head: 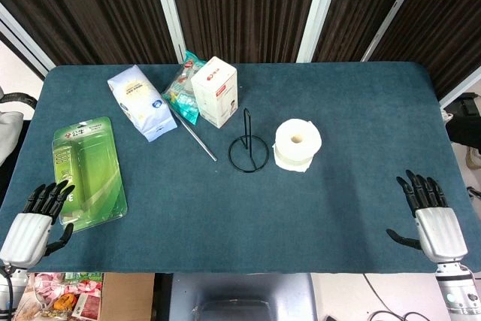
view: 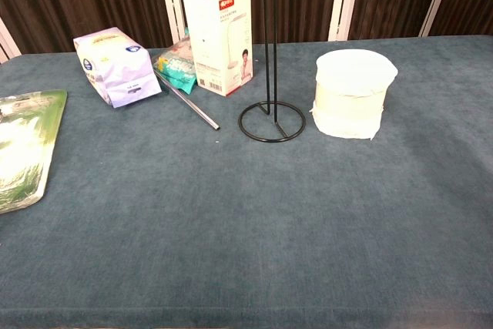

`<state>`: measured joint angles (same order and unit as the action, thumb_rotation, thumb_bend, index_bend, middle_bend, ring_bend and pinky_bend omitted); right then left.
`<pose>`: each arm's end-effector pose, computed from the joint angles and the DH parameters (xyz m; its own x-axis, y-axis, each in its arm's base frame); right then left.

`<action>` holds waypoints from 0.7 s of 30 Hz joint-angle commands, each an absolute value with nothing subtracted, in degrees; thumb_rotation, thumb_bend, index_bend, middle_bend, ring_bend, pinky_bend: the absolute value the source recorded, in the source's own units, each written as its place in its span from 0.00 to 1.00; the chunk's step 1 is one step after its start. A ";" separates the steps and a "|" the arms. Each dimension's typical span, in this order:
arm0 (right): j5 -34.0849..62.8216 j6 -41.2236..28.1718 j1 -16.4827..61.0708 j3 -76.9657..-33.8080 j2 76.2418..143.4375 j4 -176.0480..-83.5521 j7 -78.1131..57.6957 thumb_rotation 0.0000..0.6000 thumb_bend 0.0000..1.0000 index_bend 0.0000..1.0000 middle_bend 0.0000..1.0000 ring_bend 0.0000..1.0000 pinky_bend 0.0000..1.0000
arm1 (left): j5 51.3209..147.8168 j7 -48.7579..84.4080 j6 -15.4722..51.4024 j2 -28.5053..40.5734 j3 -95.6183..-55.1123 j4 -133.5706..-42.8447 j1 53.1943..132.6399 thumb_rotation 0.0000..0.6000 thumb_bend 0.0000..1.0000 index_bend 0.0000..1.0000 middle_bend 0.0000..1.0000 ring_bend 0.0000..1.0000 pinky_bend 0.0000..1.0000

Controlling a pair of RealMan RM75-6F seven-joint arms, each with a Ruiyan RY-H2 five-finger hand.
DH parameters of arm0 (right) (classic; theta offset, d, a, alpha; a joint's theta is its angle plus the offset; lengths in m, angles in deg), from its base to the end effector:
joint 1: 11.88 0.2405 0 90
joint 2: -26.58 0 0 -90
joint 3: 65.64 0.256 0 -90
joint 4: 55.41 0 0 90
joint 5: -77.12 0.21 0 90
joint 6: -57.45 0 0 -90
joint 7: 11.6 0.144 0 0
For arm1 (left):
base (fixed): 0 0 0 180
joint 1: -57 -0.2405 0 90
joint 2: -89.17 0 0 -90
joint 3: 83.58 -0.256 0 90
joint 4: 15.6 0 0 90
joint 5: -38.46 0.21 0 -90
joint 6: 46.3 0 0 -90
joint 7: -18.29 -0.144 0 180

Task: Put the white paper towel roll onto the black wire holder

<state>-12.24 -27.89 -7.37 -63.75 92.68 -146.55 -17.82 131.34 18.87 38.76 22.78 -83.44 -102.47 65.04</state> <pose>-0.3065 -0.1754 0.1448 0.4856 -0.0110 0.8741 -0.8727 -0.0636 0.4841 -0.3047 0.1883 0.1415 0.4506 0.0213 0.8925 0.8807 -0.1742 -0.4405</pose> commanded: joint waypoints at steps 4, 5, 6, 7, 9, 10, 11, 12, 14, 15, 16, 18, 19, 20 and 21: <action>-12.58 -26.09 -6.40 -64.08 92.86 -146.16 -17.35 1.00 0.12 0.00 0.00 0.00 0.00 | 131.58 18.82 38.09 22.38 -83.56 -102.36 65.60 1.00 0.47 0.00 0.02 0.00 0.06; -12.68 -25.58 -6.06 -64.08 92.98 -146.01 -17.08 1.00 0.12 0.00 0.00 0.00 0.00 | 131.68 19.00 37.87 22.41 -83.68 -102.25 65.71 1.00 0.47 0.00 0.02 0.00 0.06; -12.79 -24.94 -5.57 -64.01 93.20 -145.85 -16.51 1.00 0.12 0.00 0.00 0.00 0.00 | 131.82 19.34 37.66 22.48 -83.80 -102.15 65.84 1.00 0.47 0.00 0.02 0.00 0.06; -12.80 -23.75 -4.69 -63.80 93.55 -145.60 -15.55 1.00 0.12 0.00 0.00 0.00 0.00 | 131.94 19.86 37.41 22.54 -83.89 -102.03 66.03 1.00 0.47 0.00 0.02 0.00 0.06; -12.47 -21.05 -2.76 -63.18 93.81 -145.68 -14.34 1.00 0.12 0.00 0.00 0.00 0.00 | 131.94 20.40 37.20 22.60 -83.96 -101.86 66.17 1.00 0.47 0.00 0.02 0.00 0.06; -12.03 -19.12 -1.08 -62.27 94.04 -145.76 -13.89 1.00 0.12 0.00 0.00 0.00 0.00 | 131.85 20.53 37.23 22.63 -83.94 -101.81 66.17 1.00 0.47 0.00 0.02 0.00 0.06; -11.46 -17.46 0.35 -61.40 94.28 -145.77 -13.86 1.00 0.12 0.00 0.00 0.00 0.00 | 131.73 20.63 37.28 22.67 -83.89 -101.76 66.16 1.00 0.47 0.00 0.02 0.00 0.06; -10.59 -15.61 1.88 -60.43 94.56 -145.84 -13.82 1.00 0.12 0.00 0.00 0.00 0.00 | 131.63 20.78 37.39 22.71 -83.83 -101.71 66.13 1.00 0.47 0.00 0.02 0.00 0.06; -7.81 -11.08 5.70 -57.68 95.70 -145.61 -13.48 1.00 0.12 0.00 0.00 0.00 0.00 | 131.47 21.05 38.04 22.83 -83.68 -101.60 65.87 1.00 0.47 0.00 0.02 0.00 0.06; -6.23 -8.91 7.36 -56.48 96.29 -145.37 -13.01 1.00 0.12 0.00 0.00 0.00 0.00 | 131.45 21.15 38.44 22.89 -83.61 -101.57 65.72 1.00 0.47 0.00 0.02 0.00 0.06; -3.85 -6.27 9.46 -54.81 97.21 -144.80 -12.71 1.00 0.12 0.00 0.00 0.00 0.00 | 131.41 21.30 38.93 22.93 -83.52 -101.47 65.52 1.00 0.47 0.00 0.02 0.00 0.06; -0.62 -2.34 12.53 -52.75 98.59 -143.44 -12.52 1.00 0.12 0.00 0.00 0.00 0.00 | 131.35 21.53 39.53 23.01 -83.44 -101.35 65.25 1.00 0.47 0.00 0.02 0.00 0.06; 1.96 0.26 14.36 -51.49 99.35 -142.59 -12.50 1.00 0.12 0.00 0.00 0.00 0.00 | 131.26 21.71 39.75 23.07 -83.40 -101.27 65.14 1.00 0.47 0.00 0.02 0.00 0.06; 3.55 2.05 15.69 -50.72 99.85 -141.98 -12.61 1.00 0.12 0.00 0.00 0.00 0.00 | 131.16 21.86 39.82 23.12 -83.37 -101.21 65.09 1.00 0.47 0.00 0.02 0.00 0.06; 5.00 3.89 16.89 -50.12 100.19 -141.59 -12.34 1.00 0.12 0.00 0.00 0.00 0.00 | 131.04 22.00 39.82 23.17 -83.31 -101.17 65.09 1.00 0.47 0.00 0.02 0.00 0.06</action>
<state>0.05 -1.46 12.34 -53.57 97.94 -143.60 -13.06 131.08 21.95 39.79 23.13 -83.35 -101.21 65.12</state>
